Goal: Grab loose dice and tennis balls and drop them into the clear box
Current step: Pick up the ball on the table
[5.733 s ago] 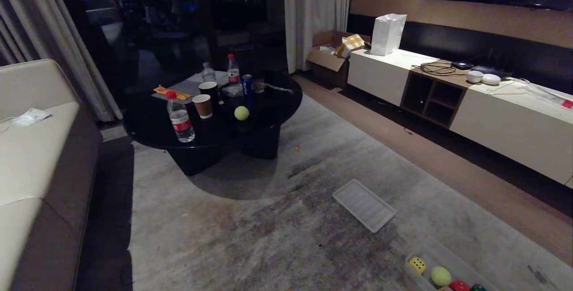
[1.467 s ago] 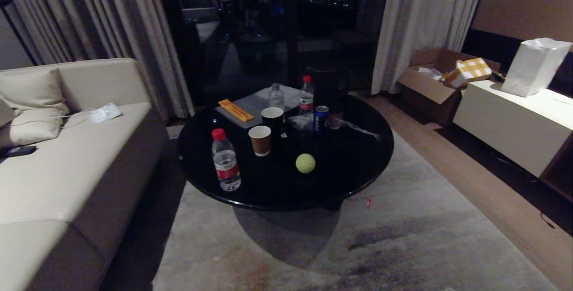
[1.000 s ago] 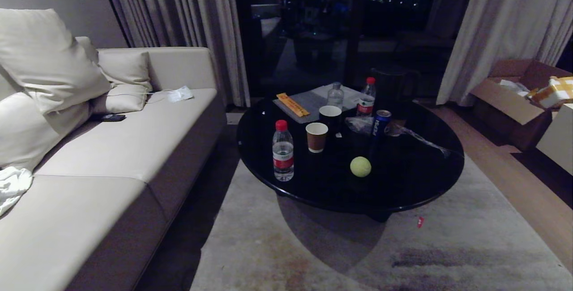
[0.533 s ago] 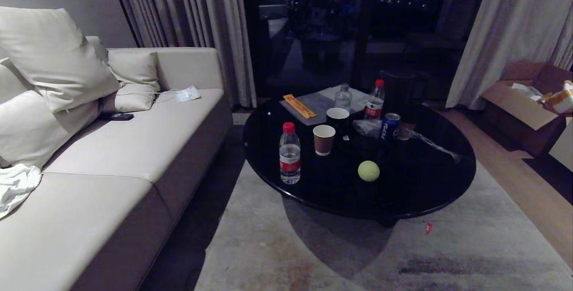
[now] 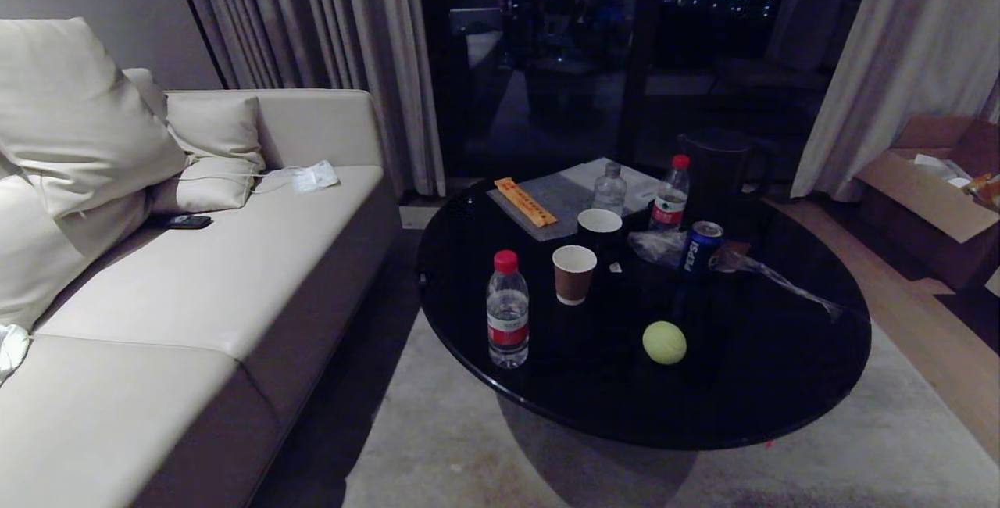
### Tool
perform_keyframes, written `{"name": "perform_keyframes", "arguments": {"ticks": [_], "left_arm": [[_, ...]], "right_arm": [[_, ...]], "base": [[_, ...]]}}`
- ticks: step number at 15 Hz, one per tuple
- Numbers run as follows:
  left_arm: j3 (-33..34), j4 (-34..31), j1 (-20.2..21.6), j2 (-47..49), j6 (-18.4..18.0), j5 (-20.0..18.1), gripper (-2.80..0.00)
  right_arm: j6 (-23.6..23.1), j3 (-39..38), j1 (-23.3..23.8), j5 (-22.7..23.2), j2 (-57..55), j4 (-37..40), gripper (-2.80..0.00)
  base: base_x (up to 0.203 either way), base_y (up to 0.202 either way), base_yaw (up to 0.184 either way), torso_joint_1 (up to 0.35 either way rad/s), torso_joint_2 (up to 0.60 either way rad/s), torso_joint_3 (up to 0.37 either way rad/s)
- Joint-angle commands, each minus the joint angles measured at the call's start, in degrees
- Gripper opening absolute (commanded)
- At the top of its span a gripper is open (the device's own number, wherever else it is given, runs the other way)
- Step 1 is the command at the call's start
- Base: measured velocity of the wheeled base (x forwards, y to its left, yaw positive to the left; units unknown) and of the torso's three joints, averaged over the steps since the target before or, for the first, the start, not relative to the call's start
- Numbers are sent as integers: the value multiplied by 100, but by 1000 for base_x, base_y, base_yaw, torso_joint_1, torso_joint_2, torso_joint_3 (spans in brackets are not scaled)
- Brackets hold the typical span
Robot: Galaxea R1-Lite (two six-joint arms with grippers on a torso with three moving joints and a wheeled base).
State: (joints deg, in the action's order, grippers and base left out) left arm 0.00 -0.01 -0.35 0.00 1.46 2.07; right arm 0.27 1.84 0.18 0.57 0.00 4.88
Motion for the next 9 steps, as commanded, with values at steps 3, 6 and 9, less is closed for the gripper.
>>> {"name": "perform_keyframes", "arguments": {"ticks": [3, 6, 9], "left_arm": [[9, 1, 0, 9, 2, 4, -280], [9, -7, 0, 9, -32, -13, -280], [9, -7, 0, 9, -6, 4, -280]], "right_arm": [[0, 0, -1, 4, -9, 5, -280], [0, 0, -1, 4, -9, 5, -280], [-9, 0, -1, 4, -9, 5, -280]], "base": [[184, 0, -1, 5, 3, 2], [182, 0, -3, 3, 1, 1], [155, 0, 0, 4, 3, 1]]}}
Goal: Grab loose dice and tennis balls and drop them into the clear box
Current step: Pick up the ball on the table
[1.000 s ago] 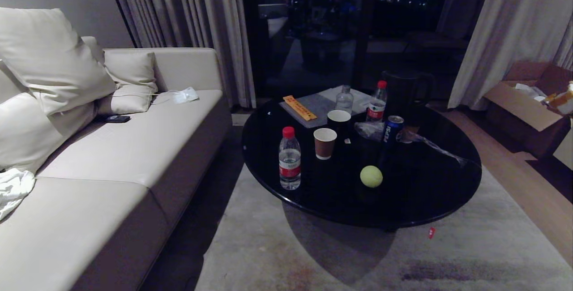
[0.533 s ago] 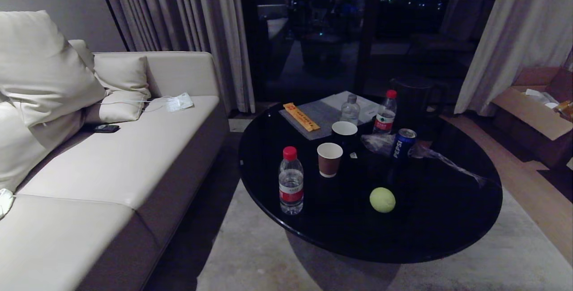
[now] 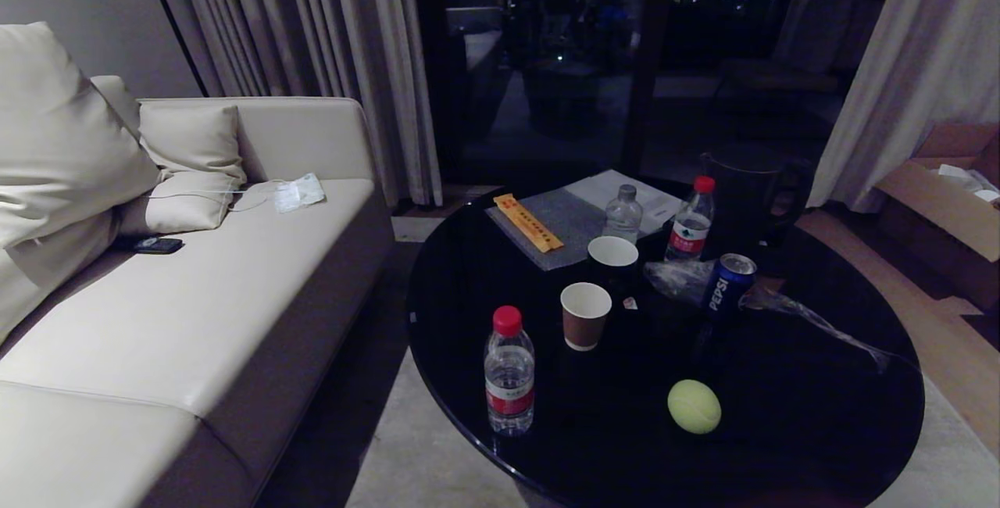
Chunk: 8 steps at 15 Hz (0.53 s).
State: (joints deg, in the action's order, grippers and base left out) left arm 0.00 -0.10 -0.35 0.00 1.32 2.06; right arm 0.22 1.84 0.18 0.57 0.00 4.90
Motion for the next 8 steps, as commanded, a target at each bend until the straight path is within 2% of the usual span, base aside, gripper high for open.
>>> {"name": "perform_keyframes", "arguments": {"ticks": [1, 5, 8], "left_arm": [[9, 1, 0, 9, 9, 5, -280], [9, 1, 0, 9, 8, 5, -280], [9, 1, 0, 9, 17, 5, -280]], "right_arm": [[-4, 0, -1, 4, -9, 2, -280], [5, 0, -1, 4, -9, 2, -280], [-22, 0, -1, 13, -9, 2, -280]], "base": [[0, 0, 0, 0, 0, 0], [0, 0, 0, 2, -1, -7], [0, 0, 0, 3, 0, -159]]}}
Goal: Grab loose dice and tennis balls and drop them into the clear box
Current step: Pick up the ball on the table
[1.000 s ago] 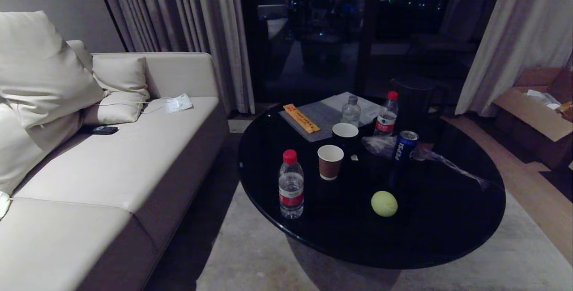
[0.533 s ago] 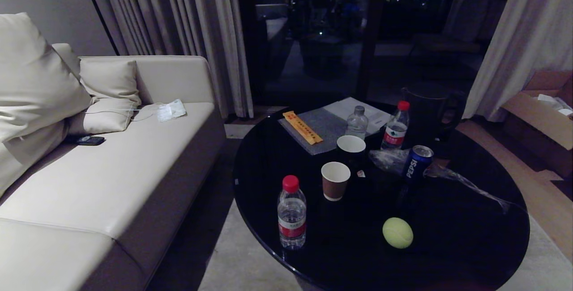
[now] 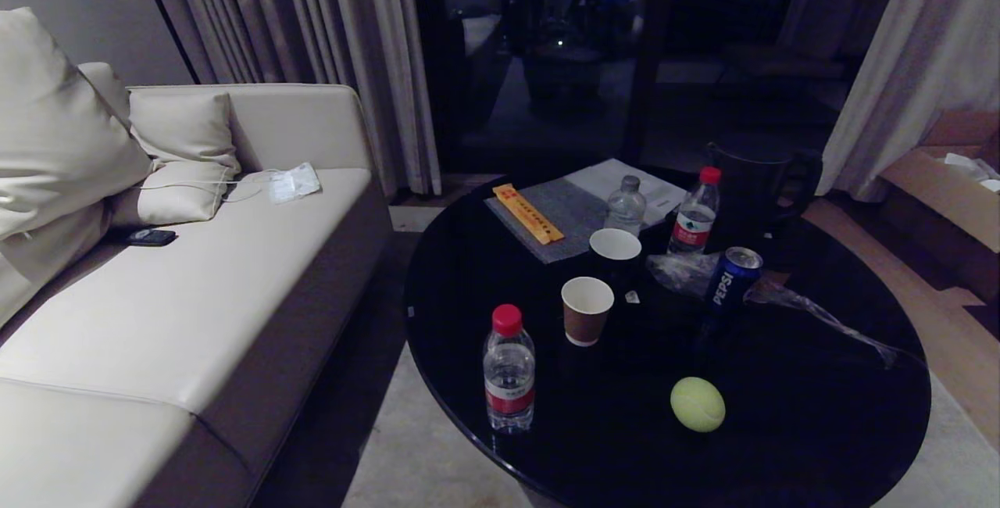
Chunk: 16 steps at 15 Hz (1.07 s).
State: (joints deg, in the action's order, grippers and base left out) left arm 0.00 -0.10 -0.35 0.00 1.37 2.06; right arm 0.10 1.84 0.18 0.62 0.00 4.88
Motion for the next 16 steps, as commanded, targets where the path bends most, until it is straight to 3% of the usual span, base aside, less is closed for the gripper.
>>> {"name": "perform_keyframes", "arguments": {"ticks": [1, 6, 8, 11, 16], "left_arm": [[9, 1, 0, 9, 22, 5, -280], [9, 10, 0, 9, 57, 13, -280], [9, 10, 0, 9, 74, 13, -280], [9, 10, 0, 9, 74, 13, -280], [9, 10, 0, 9, 74, 13, -280]], "right_arm": [[-3, 0, -1, 3, -9, 5, -280], [-25, 23, -1, -16, -9, 26, -280], [-61, 395, -1, 34, -180, 69, -280], [-51, 1220, -1, 170, -1582, 189, -280], [-31, 2319, -117, 831, -4367, 170, -280]], "base": [[0, 0, 0, 5, 1, -190], [0, 0, 0, 2, 5, -139], [0, 0, 0, 0, -1, -13], [0, 0, 0, 0, 0, 0], [0, 0, 0, 0, 0, 0]]}}
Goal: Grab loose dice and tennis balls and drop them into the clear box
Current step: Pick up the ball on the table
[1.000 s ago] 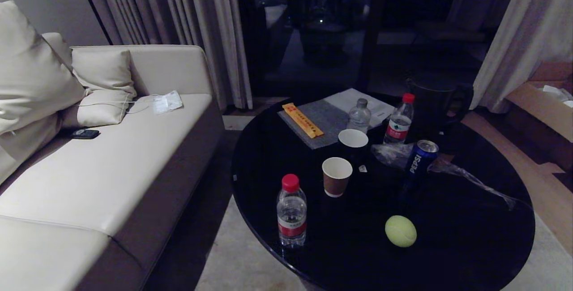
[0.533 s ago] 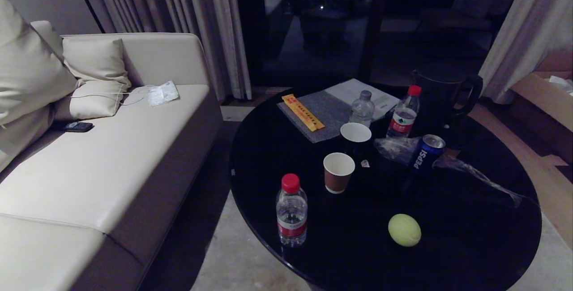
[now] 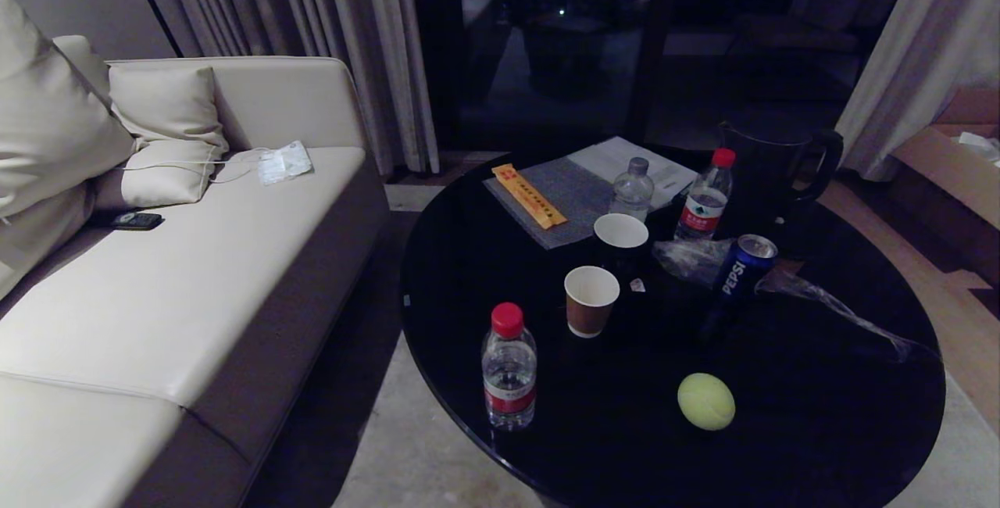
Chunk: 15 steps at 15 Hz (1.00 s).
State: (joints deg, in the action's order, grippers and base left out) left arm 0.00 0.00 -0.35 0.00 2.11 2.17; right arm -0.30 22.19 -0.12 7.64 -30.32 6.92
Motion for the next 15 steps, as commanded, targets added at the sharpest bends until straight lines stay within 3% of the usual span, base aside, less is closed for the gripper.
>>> {"name": "perform_keyframes", "arguments": {"ticks": [1, 7, 8, 12, 15], "left_arm": [[9, 0, 0, 9, 9, 3, -280], [9, 0, 0, 9, 8, 3, -280], [9, 0, 0, 9, 1, 3, -280], [9, 0, 0, 9, 0, 3, -280], [9, 0, 0, 9, 5, 3, -280]], "right_arm": [[42, 411, -247, 245, -1852, -132, -280], [334, 1400, -1137, 496, -4620, -723, -280], [344, 1616, -1207, 503, -4984, -749, 0], [240, 2386, -1266, 395, -6160, -794, 0], [-283, 2524, -1076, 297, -6715, -800, 0]], "base": [[0, 0, 0, 0, 0, 0], [0, 0, 0, 0, 0, 0], [0, 0, 0, 0, 0, 0], [0, 0, 0, 0, 0, 0], [0, 0, 0, 0, 0, 0]]}}
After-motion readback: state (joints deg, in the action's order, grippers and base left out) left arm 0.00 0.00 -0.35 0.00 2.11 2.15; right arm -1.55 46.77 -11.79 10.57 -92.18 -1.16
